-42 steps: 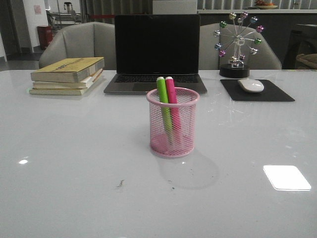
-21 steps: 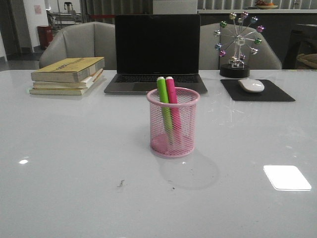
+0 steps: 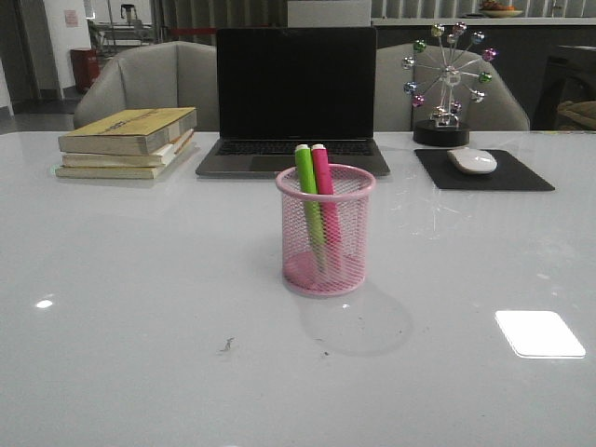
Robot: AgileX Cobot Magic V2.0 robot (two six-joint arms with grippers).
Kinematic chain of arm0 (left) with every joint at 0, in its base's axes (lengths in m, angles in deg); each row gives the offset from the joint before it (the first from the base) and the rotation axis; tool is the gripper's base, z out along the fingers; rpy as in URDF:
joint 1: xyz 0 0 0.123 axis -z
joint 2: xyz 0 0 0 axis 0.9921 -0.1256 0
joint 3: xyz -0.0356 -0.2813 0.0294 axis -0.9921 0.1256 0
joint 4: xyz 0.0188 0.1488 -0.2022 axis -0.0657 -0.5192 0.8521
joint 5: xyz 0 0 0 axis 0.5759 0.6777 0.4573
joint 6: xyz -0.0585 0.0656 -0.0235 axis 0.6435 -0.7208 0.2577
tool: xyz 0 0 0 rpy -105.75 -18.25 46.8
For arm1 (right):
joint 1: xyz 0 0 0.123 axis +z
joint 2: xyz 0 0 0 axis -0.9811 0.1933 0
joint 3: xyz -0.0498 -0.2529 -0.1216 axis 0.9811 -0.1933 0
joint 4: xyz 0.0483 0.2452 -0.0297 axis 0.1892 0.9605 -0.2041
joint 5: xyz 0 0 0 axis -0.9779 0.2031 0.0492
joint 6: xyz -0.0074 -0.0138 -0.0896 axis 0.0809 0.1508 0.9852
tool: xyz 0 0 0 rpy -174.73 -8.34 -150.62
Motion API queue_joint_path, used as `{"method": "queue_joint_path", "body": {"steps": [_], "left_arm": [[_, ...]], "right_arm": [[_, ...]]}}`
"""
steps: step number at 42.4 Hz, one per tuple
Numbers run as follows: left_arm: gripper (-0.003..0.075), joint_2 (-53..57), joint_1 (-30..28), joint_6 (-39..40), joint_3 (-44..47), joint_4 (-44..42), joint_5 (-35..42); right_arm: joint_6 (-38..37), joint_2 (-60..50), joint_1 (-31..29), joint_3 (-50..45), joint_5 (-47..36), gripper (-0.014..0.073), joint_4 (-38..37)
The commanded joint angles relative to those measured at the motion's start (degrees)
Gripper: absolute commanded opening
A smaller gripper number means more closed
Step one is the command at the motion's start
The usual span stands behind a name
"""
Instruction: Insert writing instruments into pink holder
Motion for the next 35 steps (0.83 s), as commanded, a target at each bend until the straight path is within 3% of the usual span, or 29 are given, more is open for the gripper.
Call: {"method": "queue_joint_path", "body": {"steps": [1,35], "left_arm": [[0.0091,1.12,0.48,-0.04,0.22,0.45,5.07],[0.0091,1.12,0.48,-0.04,0.22,0.45,5.07]], "right_arm": [[0.88,-1.17,-0.29,0.20,-5.23,0.0069,-0.98],[2.25,-1.12,-0.29,0.20,-5.06,0.0069,1.61]]}}
